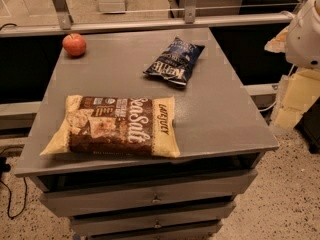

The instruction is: Pick apple

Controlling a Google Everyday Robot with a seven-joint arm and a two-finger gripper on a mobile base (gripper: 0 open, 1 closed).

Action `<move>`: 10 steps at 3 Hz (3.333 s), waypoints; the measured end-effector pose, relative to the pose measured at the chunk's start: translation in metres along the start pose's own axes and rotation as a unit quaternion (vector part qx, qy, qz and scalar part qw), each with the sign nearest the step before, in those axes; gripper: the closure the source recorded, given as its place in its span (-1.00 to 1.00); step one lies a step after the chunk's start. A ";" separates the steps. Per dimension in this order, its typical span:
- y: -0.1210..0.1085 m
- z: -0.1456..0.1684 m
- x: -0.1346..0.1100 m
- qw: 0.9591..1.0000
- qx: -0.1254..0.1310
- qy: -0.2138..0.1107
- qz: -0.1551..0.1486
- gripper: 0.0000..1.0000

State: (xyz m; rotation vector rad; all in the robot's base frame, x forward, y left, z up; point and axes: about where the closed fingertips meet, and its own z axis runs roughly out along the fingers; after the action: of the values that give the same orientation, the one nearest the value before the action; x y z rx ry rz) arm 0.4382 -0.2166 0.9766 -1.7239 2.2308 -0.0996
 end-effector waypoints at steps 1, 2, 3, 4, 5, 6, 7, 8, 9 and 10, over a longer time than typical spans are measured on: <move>0.000 0.000 0.000 1.000 0.000 0.000 0.000 -1.00; -0.017 0.016 -0.020 0.999 -0.002 -0.041 -0.022 -1.00; -0.054 0.048 -0.078 0.991 -0.007 -0.121 -0.061 -1.00; -0.091 0.075 -0.148 0.978 -0.007 -0.187 -0.088 -1.00; -0.115 0.092 -0.240 0.964 -0.010 -0.244 -0.106 -1.00; -0.115 0.093 -0.240 0.964 -0.010 -0.244 -0.106 -1.00; -0.114 0.094 -0.241 0.962 -0.012 -0.252 -0.102 -1.00; -0.128 0.118 -0.273 0.956 -0.005 -0.278 -0.097 -1.00; -0.162 0.155 -0.322 0.947 0.008 -0.310 -0.081 -1.00; -0.190 0.194 -0.370 0.940 0.003 -0.337 -0.059 -1.00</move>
Offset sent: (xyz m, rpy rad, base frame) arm 0.0777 0.0510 -0.0230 0.2125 -0.0620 0.2037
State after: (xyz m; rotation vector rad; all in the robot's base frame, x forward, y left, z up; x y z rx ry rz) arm 0.7534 0.1120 0.9162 -1.5702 1.6187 0.3995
